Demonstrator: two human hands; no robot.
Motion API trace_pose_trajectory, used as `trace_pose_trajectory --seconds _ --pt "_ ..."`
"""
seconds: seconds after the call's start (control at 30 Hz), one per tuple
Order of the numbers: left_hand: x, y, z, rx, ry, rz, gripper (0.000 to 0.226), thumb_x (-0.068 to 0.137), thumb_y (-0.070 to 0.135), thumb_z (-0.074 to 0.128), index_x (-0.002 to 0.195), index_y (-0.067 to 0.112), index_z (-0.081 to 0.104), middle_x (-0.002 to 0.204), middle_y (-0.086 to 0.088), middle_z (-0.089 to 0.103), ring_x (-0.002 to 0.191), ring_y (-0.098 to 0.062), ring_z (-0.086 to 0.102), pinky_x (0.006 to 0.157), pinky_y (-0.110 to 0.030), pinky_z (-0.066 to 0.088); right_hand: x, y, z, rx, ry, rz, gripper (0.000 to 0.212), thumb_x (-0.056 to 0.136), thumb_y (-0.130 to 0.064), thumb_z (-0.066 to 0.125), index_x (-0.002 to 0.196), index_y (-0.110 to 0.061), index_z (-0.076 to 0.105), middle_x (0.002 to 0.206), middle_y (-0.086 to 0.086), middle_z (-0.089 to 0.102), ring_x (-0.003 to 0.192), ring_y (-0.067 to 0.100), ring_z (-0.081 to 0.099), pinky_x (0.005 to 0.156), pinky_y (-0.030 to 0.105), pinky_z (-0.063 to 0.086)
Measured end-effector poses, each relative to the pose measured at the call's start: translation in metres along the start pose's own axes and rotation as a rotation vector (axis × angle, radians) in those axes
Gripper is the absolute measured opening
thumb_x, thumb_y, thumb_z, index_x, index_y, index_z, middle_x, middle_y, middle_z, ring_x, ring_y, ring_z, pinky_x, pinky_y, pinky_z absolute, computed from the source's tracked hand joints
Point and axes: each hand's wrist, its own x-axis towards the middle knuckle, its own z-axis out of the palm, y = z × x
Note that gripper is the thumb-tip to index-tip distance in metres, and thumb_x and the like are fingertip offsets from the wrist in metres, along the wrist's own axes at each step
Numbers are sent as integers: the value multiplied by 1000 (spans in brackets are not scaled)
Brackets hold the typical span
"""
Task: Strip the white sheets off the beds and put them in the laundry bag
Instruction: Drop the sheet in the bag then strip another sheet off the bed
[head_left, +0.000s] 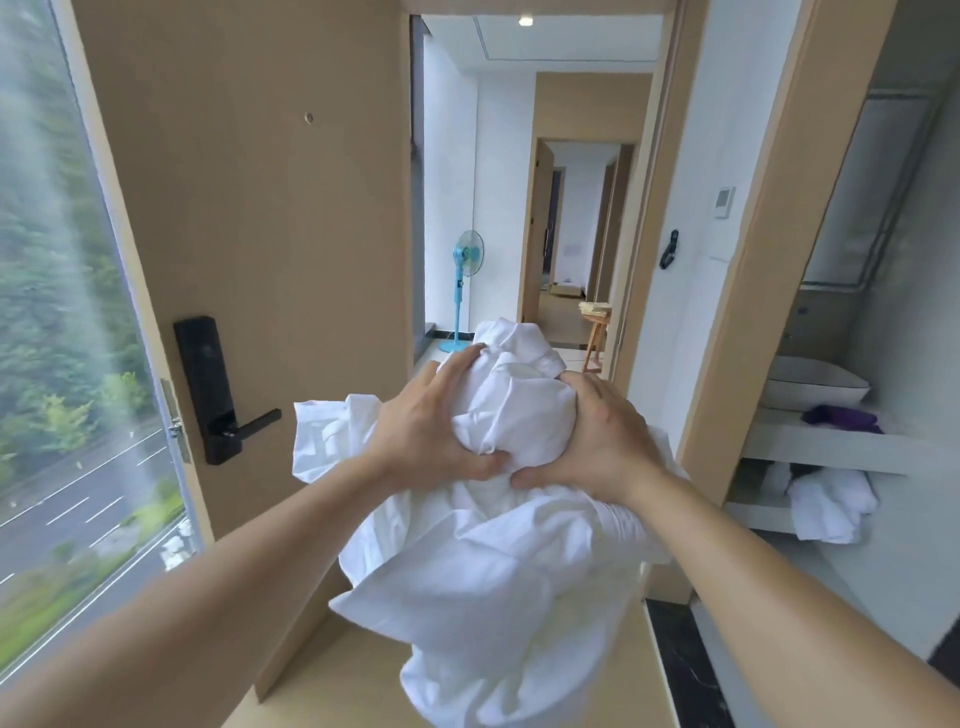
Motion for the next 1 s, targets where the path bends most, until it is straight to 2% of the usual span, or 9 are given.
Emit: trace_pose_trajectory --seconds 0.2,0.4,0.6,0.7,0.9,1.0 --pt "97 -58 57 -9 -16 -4 113 48 67 80 142 53 19 113 12 50 108 -10 52 91 -36 48 100 62 44 -10 -12 3 115 33 -63 92 131 -23 47 122 -4 55 117 20 53 98 37 44" --pt "212 -132 116 -59 -41 30 114 45 72 74 142 54 17 129 12 50 123 -9 47 98 -36 45 213 120 92 -37 15 31 116 32 -67 91 130 -25 47 122 -5 56 115 20 55 95 36 46" --pt "321 -184 168 -65 -87 75 114 44 72 70 143 50 18 126 5 52 119 -15 49 95 -39 47 311 183 131 -35 50 88 110 31 -67 91 123 -23 50 114 -6 57 109 21 56 88 35 47" --pt "357 -209 206 -69 -126 54 112 44 71 70 141 52 17 114 5 51 110 -16 51 90 -40 48 348 223 158 -34 16 120 111 31 -72 89 123 -25 50 114 -8 56 107 18 56 86 34 47" --pt "431 -274 313 -47 -230 -27 113 45 68 72 143 50 19 116 8 52 111 -14 50 90 -41 49 423 330 239 -7 -82 195 108 27 -80 83 115 -24 55 103 -12 57 98 14 59 79 31 48" --pt "464 -312 375 -51 -301 -96 115 46 65 77 145 48 21 115 9 51 106 -12 50 87 -38 48 456 391 288 52 -153 220 114 31 -75 87 125 -21 51 113 -8 55 108 15 56 91 35 47"
